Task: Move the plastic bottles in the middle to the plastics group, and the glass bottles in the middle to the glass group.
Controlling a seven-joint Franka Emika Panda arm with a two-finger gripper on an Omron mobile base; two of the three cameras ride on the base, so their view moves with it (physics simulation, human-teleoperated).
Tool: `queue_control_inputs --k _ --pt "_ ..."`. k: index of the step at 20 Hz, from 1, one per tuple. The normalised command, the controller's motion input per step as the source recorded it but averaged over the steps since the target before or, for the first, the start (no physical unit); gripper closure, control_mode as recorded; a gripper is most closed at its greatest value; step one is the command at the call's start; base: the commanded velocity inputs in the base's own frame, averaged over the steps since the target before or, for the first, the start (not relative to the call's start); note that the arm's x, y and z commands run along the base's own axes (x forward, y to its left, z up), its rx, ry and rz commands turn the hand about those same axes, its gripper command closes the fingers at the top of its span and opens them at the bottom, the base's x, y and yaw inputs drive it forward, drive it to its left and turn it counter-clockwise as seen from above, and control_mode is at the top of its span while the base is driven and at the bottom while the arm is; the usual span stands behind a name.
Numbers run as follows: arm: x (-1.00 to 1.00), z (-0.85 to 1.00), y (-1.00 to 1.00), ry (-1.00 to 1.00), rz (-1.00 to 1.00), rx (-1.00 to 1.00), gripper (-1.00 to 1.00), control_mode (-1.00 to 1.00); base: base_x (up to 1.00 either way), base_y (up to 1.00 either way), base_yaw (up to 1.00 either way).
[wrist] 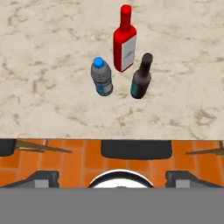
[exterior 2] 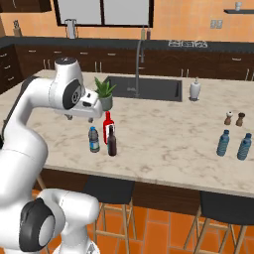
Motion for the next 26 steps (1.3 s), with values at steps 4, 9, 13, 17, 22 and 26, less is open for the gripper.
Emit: queue_control_inputs --k 4,9,13,17,22,26 --pt "0.55 -0.31 0.36 0.11 -0.11 -0.05 -1.0 -1.0 0.0 0.0 0.0" --pt "0.59 -0.27 0.03 0.15 0.0 -0.1 -1.0 -1.0 0.0 0.0 0.0" --pt "0.52 -0.3 0.0 0.02 0.0 -0.04 -1.0 -1.0 0.0 0.0 0.0" --pt "0.39 -0.38 0.08 -0.03 0.0 0.0 -1.0 -1.0 0.0 0.0 0.0" --pt "0.46 -0.42 0.21 -0.01 0.0 0.02 -1.0 -1.0 0.0 0.0 0.0" --pt "0.37 -0.4 0.15 0.0 0.0 0.0 -1.0 -1.0 0.0 0.0 0.0"
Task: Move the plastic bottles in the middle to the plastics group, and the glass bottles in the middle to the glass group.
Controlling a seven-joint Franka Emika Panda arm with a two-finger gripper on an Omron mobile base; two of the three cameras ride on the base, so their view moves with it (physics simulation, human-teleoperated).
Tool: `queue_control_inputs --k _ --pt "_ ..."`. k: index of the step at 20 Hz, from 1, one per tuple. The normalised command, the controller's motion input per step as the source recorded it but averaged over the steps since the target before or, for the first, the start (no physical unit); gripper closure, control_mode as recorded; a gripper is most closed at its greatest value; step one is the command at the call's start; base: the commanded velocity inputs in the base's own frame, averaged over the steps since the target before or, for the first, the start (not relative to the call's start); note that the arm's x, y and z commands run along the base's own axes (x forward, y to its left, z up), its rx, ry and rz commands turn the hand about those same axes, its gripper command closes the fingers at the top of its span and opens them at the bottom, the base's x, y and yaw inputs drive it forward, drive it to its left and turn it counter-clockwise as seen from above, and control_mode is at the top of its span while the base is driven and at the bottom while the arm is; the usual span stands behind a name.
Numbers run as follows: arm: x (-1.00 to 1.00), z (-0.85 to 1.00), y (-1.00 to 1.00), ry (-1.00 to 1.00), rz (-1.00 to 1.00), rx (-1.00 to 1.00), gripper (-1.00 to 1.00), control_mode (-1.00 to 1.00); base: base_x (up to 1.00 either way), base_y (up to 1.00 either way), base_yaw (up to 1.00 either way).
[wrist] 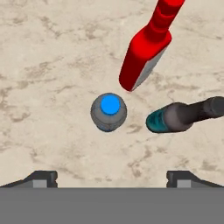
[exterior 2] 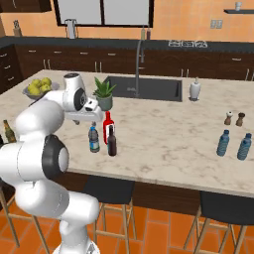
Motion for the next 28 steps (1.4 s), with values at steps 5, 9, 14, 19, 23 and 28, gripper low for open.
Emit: queue_control_inputs --k 5,9,14,19,23,28 --pt "0.16 -0.28 -0.02 0.0 0.0 0.0 -1.0 -1.0 0.0 0.0 0.0" --pt "0.26 -0.26 0.0 0.0 0.0 0.0 -1.0 -1.0 0.0 0.0 0.0" --pt "0.3 -0.26 -0.08 0.0 0.01 0.0 -1.0 -1.0 0.0 0.0 0.0" --pt "0.25 -0.21 -0.09 0.0 0.03 0.0 -1.0 -1.0 0.0 0.0 0.0" --pt "0.07 -0.15 0.01 0.0 0.02 0.0 -1.0 -1.0 0.0 0.0 0.0" --pt "0.0 -0.19 0.13 0.0 0.0 0.0 -1.0 -1.0 0.0 0.0 0.0"
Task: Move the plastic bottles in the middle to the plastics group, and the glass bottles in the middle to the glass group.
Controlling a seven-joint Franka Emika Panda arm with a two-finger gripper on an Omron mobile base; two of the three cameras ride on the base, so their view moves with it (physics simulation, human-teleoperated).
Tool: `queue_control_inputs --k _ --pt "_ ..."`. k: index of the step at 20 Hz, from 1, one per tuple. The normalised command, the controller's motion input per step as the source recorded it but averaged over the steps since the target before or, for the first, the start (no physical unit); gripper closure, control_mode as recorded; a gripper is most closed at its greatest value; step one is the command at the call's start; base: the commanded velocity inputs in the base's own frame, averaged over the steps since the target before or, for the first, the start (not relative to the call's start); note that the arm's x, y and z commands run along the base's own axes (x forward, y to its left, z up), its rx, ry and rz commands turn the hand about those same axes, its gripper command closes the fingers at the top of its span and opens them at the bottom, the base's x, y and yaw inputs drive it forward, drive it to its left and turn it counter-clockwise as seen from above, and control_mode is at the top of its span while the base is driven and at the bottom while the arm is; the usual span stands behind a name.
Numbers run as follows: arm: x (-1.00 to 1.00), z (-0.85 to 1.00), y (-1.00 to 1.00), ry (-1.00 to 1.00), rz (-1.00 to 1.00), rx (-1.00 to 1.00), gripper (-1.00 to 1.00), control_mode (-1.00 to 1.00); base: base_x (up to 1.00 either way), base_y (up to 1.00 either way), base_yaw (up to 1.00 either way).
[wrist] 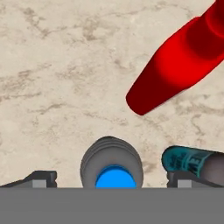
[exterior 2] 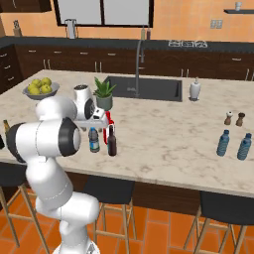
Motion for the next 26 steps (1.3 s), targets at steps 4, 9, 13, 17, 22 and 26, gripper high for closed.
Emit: queue_control_inputs --k 4,9,13,17,22,26 --pt "0.08 -0.3 0.03 0.0 0.0 0.0 -1.0 -1.0 0.0 0.0 0.0" --pt "-0.01 -0.27 0.03 0.0 0.0 0.0 1.0 -1.0 0.0 0.0 0.0" --pt "-0.28 -0.04 -0.05 -0.07 0.1 0.0 1.0 -1.0 0.0 0.0 0.0" --pt "-0.62 0.14 -0.08 -0.12 0.13 0.0 1.0 -1.0 0.0 0.0 0.0" --pt "-0.89 0.31 -0.19 -0.04 0.15 0.0 1.0 -1.0 0.0 0.0 0.0" --pt "-1.0 0.16 -0.38 -0.02 0.07 0.0 1.0 -1.0 0.0 0.0 0.0"
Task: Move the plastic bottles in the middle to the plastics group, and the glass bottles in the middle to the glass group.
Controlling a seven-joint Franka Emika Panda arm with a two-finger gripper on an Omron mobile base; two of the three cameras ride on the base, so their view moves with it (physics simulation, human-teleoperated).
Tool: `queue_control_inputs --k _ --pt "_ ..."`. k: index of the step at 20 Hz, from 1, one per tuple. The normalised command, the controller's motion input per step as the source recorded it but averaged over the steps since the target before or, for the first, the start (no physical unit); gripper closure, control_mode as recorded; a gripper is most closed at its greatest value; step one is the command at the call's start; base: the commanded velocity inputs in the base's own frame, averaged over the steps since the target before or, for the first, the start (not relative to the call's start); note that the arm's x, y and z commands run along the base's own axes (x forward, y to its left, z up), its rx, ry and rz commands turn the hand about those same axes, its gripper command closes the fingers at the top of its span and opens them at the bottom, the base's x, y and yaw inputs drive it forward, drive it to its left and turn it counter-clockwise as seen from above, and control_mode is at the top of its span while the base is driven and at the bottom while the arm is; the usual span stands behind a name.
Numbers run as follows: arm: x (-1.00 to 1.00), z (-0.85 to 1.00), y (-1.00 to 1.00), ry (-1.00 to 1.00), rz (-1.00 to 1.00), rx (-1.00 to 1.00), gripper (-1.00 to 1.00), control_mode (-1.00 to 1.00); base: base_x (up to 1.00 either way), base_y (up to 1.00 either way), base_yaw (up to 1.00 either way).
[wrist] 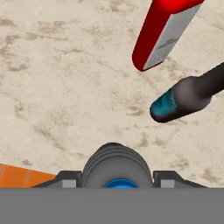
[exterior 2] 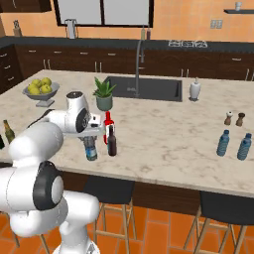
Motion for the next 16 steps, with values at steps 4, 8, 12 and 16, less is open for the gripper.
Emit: queue_control_inputs --k 4,8,12,16 --pt "-0.65 0.14 -0.6 0.0 -0.02 0.02 1.0 -1.0 0.0 0.0 0.0" --pt "-0.18 0.12 -0.74 0.16 -0.18 0.0 1.0 -1.0 0.0 0.0 0.0" --pt "-0.02 0.04 -0.92 0.11 -0.1 -0.09 1.0 -1.0 0.0 0.0 0.0" --pt "0.0 0.17 -0.94 0.03 -0.01 -0.03 1.0 -1.0 0.0 0.0 0.0"
